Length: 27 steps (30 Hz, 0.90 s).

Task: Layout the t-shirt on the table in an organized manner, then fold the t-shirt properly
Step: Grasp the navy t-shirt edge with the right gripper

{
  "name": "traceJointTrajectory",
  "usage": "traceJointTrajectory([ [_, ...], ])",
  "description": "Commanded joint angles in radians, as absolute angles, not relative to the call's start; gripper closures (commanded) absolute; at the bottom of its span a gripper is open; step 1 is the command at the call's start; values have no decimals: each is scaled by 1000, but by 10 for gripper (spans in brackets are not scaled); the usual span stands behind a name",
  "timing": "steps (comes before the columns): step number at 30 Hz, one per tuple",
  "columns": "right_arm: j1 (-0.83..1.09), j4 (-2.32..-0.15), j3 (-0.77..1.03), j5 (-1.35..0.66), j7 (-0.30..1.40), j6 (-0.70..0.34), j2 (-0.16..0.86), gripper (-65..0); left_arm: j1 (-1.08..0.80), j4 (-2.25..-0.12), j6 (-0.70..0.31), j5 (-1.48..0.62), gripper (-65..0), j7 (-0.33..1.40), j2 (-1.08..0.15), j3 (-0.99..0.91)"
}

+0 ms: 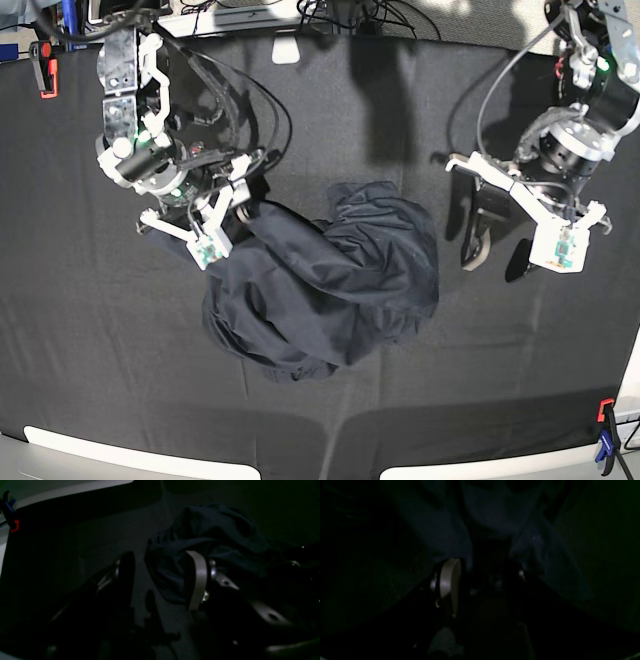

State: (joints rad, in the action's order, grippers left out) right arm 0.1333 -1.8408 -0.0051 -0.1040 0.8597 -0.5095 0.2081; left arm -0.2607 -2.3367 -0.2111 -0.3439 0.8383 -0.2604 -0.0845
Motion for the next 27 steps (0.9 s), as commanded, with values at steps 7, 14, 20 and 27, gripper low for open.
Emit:
traceJointTrajectory([
  [7, 117, -1781, -3, -109, 817, -527, 213, -226, -255, -2356, -210, -350, -292, 814, -264, -85],
  [14, 113, -1723, -30, -109, 777, -526, 213, -220, -255, -2356, -210, -350, -292, 814, -264, -85],
  [20, 112, -1723, -106, -109, 762, -525, 213, 0, -255, -2356, -210, -350, -292, 813, -264, -85],
  [27, 112, -1745, -311, -109, 778, -527, 213, 0, -255, -2356, -209, -350, -292, 814, -264, -85],
])
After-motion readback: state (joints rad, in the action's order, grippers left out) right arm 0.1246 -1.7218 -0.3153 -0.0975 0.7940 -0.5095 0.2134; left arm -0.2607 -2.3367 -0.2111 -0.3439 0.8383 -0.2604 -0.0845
